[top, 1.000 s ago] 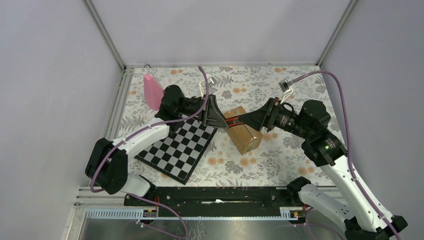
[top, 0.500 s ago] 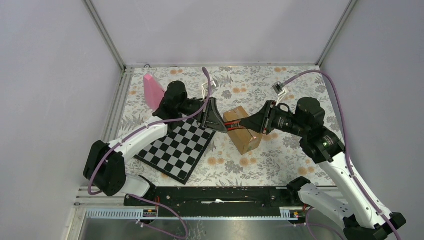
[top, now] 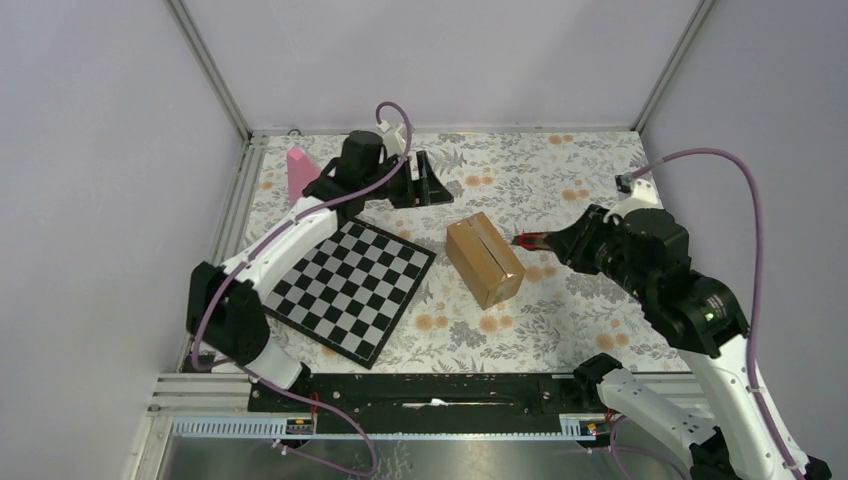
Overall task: Unpack the express box
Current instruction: Adjust the express box at the center of the board.
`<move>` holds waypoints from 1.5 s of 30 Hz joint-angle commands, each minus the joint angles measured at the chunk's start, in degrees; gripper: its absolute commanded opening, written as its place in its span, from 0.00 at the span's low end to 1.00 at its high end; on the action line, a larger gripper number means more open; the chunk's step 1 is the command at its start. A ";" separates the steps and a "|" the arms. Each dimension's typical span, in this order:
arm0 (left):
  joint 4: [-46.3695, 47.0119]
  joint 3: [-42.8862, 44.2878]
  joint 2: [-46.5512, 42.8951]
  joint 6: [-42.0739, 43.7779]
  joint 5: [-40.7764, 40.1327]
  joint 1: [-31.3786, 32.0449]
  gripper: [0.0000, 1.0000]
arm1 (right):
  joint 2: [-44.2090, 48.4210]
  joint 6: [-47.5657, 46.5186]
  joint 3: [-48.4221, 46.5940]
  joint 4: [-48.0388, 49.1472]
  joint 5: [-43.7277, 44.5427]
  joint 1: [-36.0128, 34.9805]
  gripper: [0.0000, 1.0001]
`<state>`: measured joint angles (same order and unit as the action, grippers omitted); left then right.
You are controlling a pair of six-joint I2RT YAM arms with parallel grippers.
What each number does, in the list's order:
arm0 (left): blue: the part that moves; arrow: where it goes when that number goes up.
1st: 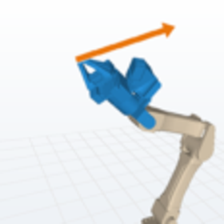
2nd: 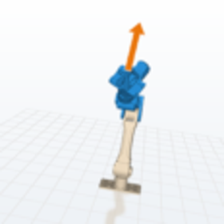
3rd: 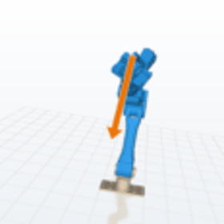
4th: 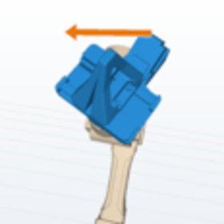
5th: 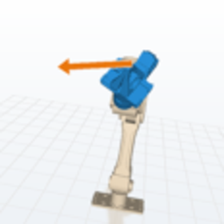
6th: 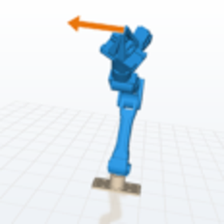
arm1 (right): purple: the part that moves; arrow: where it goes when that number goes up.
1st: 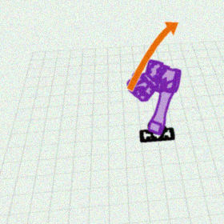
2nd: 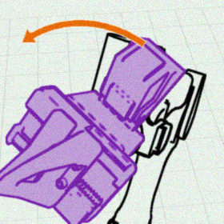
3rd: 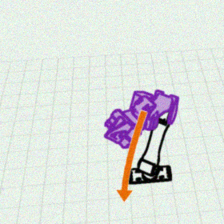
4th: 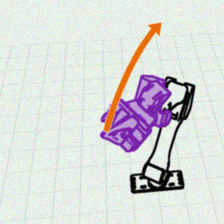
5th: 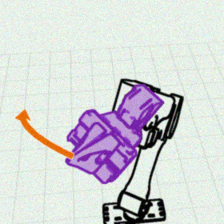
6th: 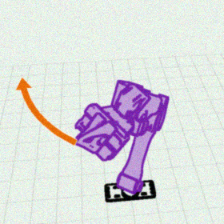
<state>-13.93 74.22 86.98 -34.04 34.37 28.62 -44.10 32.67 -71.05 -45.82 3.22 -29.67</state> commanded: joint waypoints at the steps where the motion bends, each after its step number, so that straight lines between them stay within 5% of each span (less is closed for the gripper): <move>1: -9.20 7.51 5.94 -0.33 -22.84 1.50 0.71 | -2.71 -3.20 -5.96 -16.33 16.41 -0.08 0.00; 8: -11.77 13.92 15.14 -3.74 -32.67 3.46 0.53 | -7.65 -4.54 -6.88 -25.44 14.44 -0.06 0.00; 18: -12.26 14.63 20.41 -4.07 -38.11 7.06 0.35 | -14.30 -7.28 0.45 -18.52 2.03 -0.16 0.00; 30: -12.61 7.63 10.76 -2.44 -40.33 3.33 0.50 | -26.01 -10.22 -0.31 -6.39 4.79 -0.17 0.00; 45: -11.89 7.22 6.80 -3.25 -26.43 3.12 0.55 | -35.11 -14.23 -8.24 2.47 8.77 -0.15 0.00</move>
<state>-27.99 80.29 93.60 -36.12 4.08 31.05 -80.36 20.78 -76.44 -46.09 8.14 -29.67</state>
